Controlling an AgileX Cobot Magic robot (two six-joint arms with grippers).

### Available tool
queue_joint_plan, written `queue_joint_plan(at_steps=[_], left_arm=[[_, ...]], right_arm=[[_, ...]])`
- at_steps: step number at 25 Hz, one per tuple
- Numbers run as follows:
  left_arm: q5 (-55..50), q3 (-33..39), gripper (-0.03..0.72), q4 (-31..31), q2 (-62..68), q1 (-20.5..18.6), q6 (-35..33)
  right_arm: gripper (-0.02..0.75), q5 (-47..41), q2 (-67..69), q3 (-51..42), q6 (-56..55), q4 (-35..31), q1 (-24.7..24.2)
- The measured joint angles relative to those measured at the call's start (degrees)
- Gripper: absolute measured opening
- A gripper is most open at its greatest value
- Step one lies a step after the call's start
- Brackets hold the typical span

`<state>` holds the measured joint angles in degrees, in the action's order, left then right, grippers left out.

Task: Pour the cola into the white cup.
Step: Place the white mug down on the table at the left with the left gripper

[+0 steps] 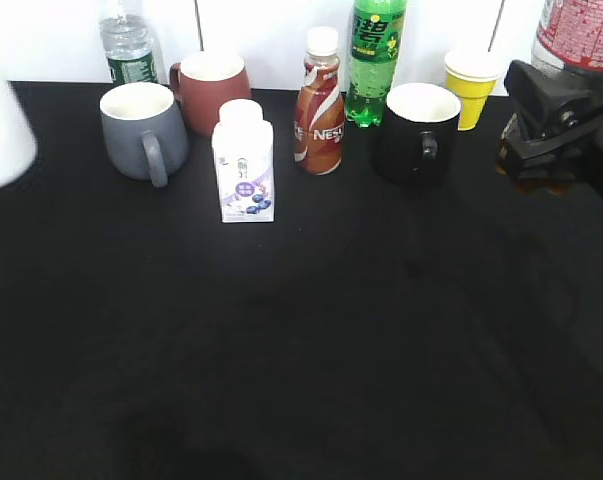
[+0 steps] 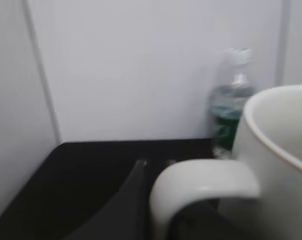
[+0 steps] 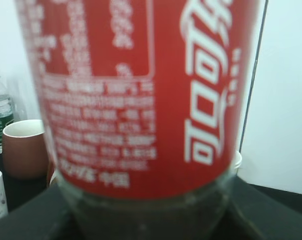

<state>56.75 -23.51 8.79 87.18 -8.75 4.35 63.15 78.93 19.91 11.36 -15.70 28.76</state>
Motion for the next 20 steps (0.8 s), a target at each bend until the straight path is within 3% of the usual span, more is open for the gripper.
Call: queue_joint_plan(at_steps=[7, 12, 18, 20], left_arm=[[2.8, -21.3, 0.042, 0.2, 24.5, -0.3, -0.2], [-2.2, -36.7, 0.042, 2.3, 36.0, 1.6, -0.2], [-4.9, -45.0, 0.044, 2.4, 41.8, 3.2, 1.3], [-5.7, -45.0, 0.094, 2.7, 41.8, 3.2, 1.9]], right_arm=[[0.384, -2.4, 0.0, 0.0, 0.0, -0.1, 0.0], [0.384, -3.0, 0.0, 0.0, 0.0, -2.8, 0.0], [0.384, -3.0, 0.0, 0.0, 0.1, -4.7, 0.0], [0.384, -3.0, 0.0, 0.0, 0.1, -4.7, 0.0]])
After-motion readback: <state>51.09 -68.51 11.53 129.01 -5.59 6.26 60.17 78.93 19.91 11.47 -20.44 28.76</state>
